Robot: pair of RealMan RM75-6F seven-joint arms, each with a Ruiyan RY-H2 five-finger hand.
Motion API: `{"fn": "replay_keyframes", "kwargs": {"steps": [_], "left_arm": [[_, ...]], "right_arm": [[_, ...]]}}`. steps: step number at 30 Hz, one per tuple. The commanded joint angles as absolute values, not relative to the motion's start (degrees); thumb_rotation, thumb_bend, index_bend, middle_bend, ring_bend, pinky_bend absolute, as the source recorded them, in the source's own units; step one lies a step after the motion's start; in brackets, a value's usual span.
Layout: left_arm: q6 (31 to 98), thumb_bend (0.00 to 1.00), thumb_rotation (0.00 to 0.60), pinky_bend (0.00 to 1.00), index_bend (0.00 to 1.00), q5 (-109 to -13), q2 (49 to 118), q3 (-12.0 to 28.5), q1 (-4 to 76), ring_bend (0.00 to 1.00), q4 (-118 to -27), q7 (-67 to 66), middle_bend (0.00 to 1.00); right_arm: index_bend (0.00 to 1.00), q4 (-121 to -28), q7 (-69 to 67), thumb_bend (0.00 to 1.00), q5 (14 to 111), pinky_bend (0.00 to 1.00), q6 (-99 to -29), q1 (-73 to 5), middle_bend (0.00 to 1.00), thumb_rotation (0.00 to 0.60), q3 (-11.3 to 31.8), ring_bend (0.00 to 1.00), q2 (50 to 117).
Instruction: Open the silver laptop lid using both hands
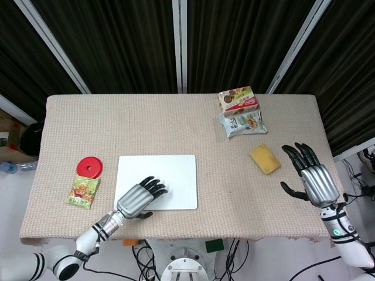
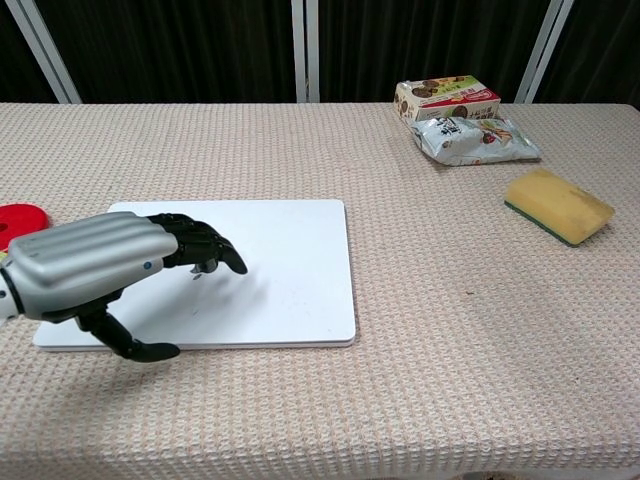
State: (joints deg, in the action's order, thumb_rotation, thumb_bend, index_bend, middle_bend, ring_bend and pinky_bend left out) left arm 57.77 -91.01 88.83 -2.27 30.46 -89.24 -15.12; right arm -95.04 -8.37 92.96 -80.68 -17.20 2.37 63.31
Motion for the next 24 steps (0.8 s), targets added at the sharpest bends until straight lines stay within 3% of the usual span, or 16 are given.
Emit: {"fn": "replay_keyframes", "kwargs": {"steps": [1,24], "left_arm": [[57.36,0.18,0.6,0.1,0.19,-89.79,90.0,-1.79,30.61,0.09,-88.45,-15.74,0.15],[56.81,0.18,0.6,0.1,0.19,-87.28,92.5,-1.64,31.66,0.09,-85.23,-12.56,0.15]], "right_arm": [[0.0,-94.9,-8.62,0.27,93.14,0.0,-80.88,-17.08,0.06,0.6,2.43,0.0,63.31],[0.0,-93.93,-9.51,0.27,93.0,0.0,-80.24,-16.47,0.06,0.6,2.43,0.0,63.31]]}}
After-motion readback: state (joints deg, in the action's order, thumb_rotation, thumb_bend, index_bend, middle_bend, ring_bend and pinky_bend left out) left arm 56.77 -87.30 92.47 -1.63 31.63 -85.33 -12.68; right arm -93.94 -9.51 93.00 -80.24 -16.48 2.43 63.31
